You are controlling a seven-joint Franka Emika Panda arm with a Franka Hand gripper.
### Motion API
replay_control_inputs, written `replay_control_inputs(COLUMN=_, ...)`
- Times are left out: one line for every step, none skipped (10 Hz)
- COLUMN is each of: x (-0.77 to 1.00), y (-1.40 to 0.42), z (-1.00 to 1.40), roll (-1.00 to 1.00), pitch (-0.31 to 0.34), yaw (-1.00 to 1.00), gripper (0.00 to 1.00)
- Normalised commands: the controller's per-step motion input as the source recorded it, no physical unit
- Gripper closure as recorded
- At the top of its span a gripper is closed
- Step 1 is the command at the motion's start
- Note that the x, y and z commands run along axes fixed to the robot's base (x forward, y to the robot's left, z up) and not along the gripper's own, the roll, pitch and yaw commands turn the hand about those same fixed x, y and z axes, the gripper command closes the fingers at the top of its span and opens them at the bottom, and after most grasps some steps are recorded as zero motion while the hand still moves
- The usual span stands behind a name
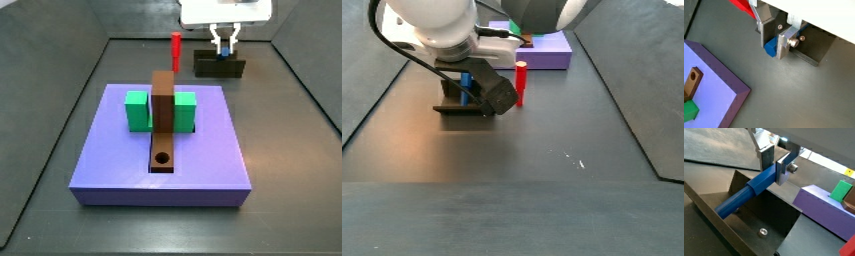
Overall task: Pick up the blue object. Move up. Place the blue object on the fixture. Regrasp the blue object. Move to above the board. Insert the blue object.
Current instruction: Place the blue object on the fixture, then regrasp the blue object.
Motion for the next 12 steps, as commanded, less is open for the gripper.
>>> replay_control_inputs(x=0.0, y=0.0, z=-0.03, roll=-0.04, pitch=0.0, yaw=0.0, gripper=1.0)
replay_control_inputs(x=0.0, y=0.0, z=0.0, roll=0.0, pitch=0.0, yaw=0.0, gripper=1.0)
replay_control_inputs(x=0.0, y=0.0, z=0.0, roll=0.0, pitch=0.0, yaw=0.0, gripper=0.0)
replay_control_inputs(x=0.0, y=0.01, z=0.29, roll=0.46, pitch=-0.014, yaw=-0.02, gripper=0.0)
replay_control_inputs(x=0.06, y=0.0, z=0.5, roll=0.88, pitch=-0.006, yaw=-0.03, gripper=0.0)
replay_control_inputs(x=0.09, y=0.0, z=0.55, roll=1.0, pitch=-0.006, yaw=-0.02, gripper=0.0)
replay_control_inputs(x=0.14, y=0.0, z=0.48, roll=1.0, pitch=0.0, yaw=0.0, gripper=0.0)
replay_control_inputs(x=0.21, y=0.0, z=0.39, roll=1.0, pitch=0.0, yaw=0.0, gripper=0.0)
replay_control_inputs(x=0.24, y=0.0, z=0.23, roll=1.0, pitch=0.011, yaw=0.0, gripper=0.0)
replay_control_inputs(x=0.25, y=0.0, z=0.05, roll=1.0, pitch=0.054, yaw=0.0, gripper=0.0)
replay_control_inputs(x=0.26, y=0.0, z=0.03, roll=1.0, pitch=0.063, yaw=0.0, gripper=0.0)
replay_control_inputs(x=0.26, y=0.0, z=0.02, roll=1.0, pitch=0.06, yaw=0.0, gripper=0.0)
